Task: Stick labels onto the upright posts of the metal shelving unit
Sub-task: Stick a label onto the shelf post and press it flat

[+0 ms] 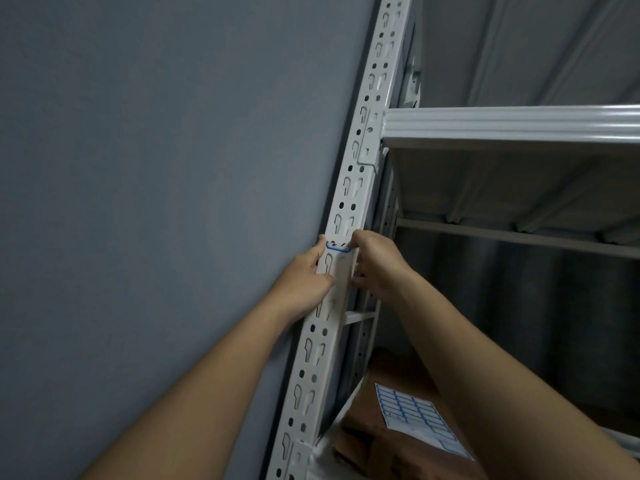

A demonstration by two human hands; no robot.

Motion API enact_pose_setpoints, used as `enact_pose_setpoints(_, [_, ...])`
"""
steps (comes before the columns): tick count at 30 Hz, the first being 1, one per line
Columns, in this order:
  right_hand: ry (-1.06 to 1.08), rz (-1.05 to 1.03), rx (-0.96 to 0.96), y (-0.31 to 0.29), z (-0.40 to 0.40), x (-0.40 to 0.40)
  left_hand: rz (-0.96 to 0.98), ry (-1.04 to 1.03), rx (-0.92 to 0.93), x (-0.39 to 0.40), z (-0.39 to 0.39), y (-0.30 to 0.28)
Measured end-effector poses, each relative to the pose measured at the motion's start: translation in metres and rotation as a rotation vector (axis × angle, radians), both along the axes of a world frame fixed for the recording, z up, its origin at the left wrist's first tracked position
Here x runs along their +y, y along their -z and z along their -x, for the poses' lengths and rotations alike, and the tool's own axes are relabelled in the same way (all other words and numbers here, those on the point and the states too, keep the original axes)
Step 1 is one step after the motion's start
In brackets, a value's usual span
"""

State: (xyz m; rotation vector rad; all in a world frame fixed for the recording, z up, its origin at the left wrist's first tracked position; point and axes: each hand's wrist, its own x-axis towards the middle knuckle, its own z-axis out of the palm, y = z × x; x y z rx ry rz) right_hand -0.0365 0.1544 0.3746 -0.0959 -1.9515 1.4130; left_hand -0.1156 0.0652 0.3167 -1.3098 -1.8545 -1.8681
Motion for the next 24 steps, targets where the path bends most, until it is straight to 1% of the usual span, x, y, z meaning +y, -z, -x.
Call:
enact_pose_setpoints(7, [0.006,-0.018,-0.040,0.001,-0.001,-0.006,-0.015,0.009,0.004,0.000,0.003,0.000])
enact_pose_setpoints(9, [-0.059,-0.018,-0.011,0.006,-0.005,0.000,-0.027,0.020,0.016,0.001,0.003,0.000])
enact_pose_setpoints(12, [-0.159,0.036,0.067,0.019,-0.010,0.011,-0.033,0.014,0.041,0.002,0.002,0.002])
enact_pose_setpoints(13, [-0.166,0.046,0.091,0.024,-0.010,0.012,-0.041,0.007,0.049,0.003,0.003,0.004])
enact_pose_setpoints(15, [-0.117,0.000,0.130,0.031,-0.007,0.010,-0.062,-0.019,0.078,0.005,0.000,0.009])
enact_pose_setpoints(17, [-0.087,-0.034,0.150,0.037,-0.002,0.006,-0.088,-0.123,0.165,0.004,-0.005,0.014])
enact_pose_setpoints(20, [-0.145,0.045,0.189,0.041,0.003,0.007,-0.103,-0.359,0.365,0.000,-0.017,0.013])
enact_pose_setpoints(22, [-0.194,0.074,0.207,0.044,0.005,0.014,-0.112,-0.439,0.465,-0.001,-0.021,0.004])
enact_pose_setpoints(24, [-0.235,0.030,0.217,0.047,0.006,0.021,-0.118,-0.483,0.540,0.001,-0.021,-0.006])
